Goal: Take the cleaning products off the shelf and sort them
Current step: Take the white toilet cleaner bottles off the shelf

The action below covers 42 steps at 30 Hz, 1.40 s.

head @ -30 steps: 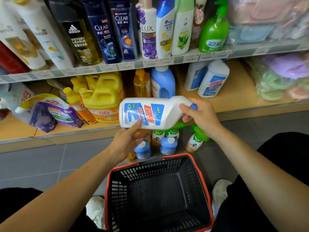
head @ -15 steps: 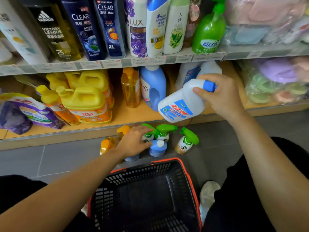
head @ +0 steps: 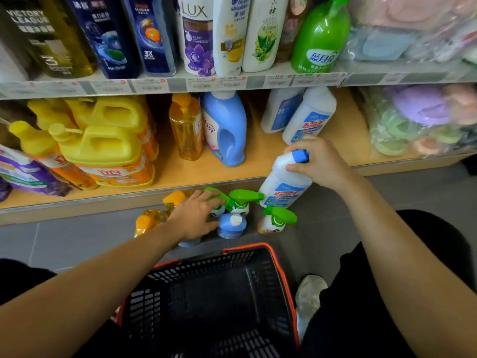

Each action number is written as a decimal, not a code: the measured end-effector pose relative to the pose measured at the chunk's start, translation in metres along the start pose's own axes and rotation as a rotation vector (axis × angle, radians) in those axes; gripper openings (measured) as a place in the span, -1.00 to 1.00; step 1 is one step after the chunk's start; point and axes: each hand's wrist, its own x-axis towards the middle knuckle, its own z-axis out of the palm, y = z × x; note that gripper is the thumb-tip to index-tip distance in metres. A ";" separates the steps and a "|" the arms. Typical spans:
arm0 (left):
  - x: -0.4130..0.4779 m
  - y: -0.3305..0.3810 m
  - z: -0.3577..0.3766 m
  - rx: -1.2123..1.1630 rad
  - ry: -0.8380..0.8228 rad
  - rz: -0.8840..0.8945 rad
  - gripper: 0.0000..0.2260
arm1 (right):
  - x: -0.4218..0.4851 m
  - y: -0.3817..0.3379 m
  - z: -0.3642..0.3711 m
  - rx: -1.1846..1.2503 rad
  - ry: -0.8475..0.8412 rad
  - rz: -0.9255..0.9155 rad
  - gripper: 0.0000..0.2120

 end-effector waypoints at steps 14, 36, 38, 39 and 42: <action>0.075 0.036 -0.002 -0.066 0.306 -0.045 -0.51 | 0.002 0.042 0.101 0.002 -0.243 0.168 -0.63; 0.107 0.041 0.026 0.078 0.284 -0.052 -0.27 | 0.103 0.123 -0.002 0.429 0.419 0.516 -0.03; 0.105 0.040 0.027 0.077 0.277 -0.057 -0.30 | 0.100 0.125 0.002 0.342 0.473 0.523 -0.06; 0.104 0.039 0.028 0.079 0.279 -0.059 -0.31 | 0.099 0.125 0.003 0.314 0.513 0.506 -0.14; 0.101 0.036 0.030 0.080 0.290 -0.050 -0.35 | 0.097 0.124 0.005 0.271 0.549 0.421 -0.32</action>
